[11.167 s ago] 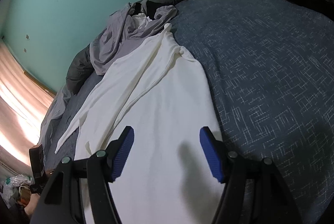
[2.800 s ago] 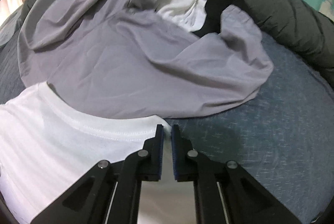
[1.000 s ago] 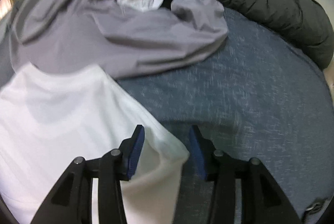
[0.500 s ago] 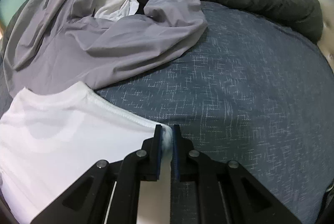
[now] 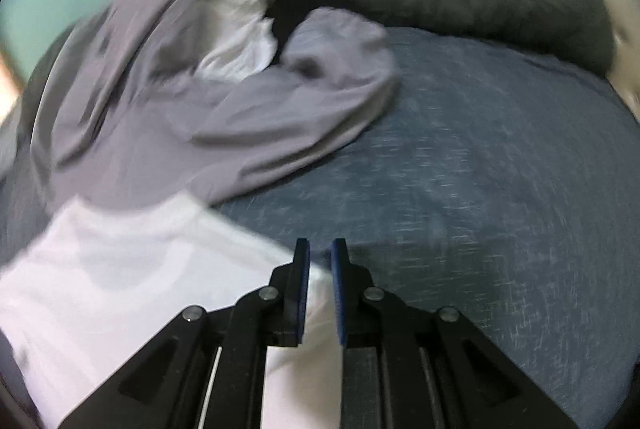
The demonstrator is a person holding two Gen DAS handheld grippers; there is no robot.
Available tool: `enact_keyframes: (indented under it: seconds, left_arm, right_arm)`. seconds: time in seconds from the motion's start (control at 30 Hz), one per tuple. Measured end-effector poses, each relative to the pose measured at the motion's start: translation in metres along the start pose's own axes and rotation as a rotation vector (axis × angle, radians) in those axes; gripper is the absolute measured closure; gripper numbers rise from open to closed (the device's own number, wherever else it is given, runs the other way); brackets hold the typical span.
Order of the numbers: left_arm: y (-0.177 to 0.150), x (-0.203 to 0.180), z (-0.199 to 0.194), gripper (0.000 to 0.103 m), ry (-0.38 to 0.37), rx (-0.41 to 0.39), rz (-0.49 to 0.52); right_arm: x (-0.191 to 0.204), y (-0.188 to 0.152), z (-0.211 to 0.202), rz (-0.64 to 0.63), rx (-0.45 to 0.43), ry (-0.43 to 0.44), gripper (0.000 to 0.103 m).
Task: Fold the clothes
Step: 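Move the left gripper to the cuff of the unfolded sleeve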
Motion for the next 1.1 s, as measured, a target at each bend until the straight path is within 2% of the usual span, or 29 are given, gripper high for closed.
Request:
enact_keyframes:
  seconds: [0.1,0.2,0.37,0.43,0.6,0.7,0.83,1.1]
  left_arm:
    - [0.000,0.001,0.000,0.037,0.001,0.001,0.000]
    - [0.000,0.002,0.001,0.037,0.002,0.002,0.002]
    - [0.001,0.004,0.002,0.037,0.002,0.006,0.002]
    - [0.001,0.004,0.003,0.037,0.004,0.008,0.004]
    - [0.001,0.006,0.004,0.036,0.001,0.008,-0.003]
    - [0.001,0.006,0.003,0.036,-0.001,0.007,-0.007]
    - [-0.001,0.003,0.001,0.036,0.021,0.004,0.011]
    - [-0.001,0.003,-0.026,0.036,0.044,-0.053,-0.004]
  right_arm:
    - [0.008,-0.003,0.015,-0.099,0.053,0.011,0.093]
    - [0.004,-0.012,0.028,-0.116,0.140,-0.083,0.094]
    - [0.000,0.001,-0.003,-0.074,0.003,-0.166,0.095]
    - [0.001,0.004,-0.019,-0.060,-0.046,-0.148,0.093]
    - [0.014,-0.008,-0.055,-0.005,-0.107,-0.074,0.093]
    - [0.032,-0.032,-0.084,-0.002,-0.119,-0.004,0.093]
    - [0.061,-0.071,-0.119,-0.017,-0.116,0.035,0.093]
    - [0.107,-0.171,-0.171,0.054,-0.119,0.140,0.092]
Point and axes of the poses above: each gripper's, at about its wrist camera, not at the fingertips, and z roughly the way its jaws point, x to its left, y to its top, the point moved 5 cm from there along z, roughly the way its jaws point, and after that the axes turned 12 degrees about -z, right-handed, at the moved point
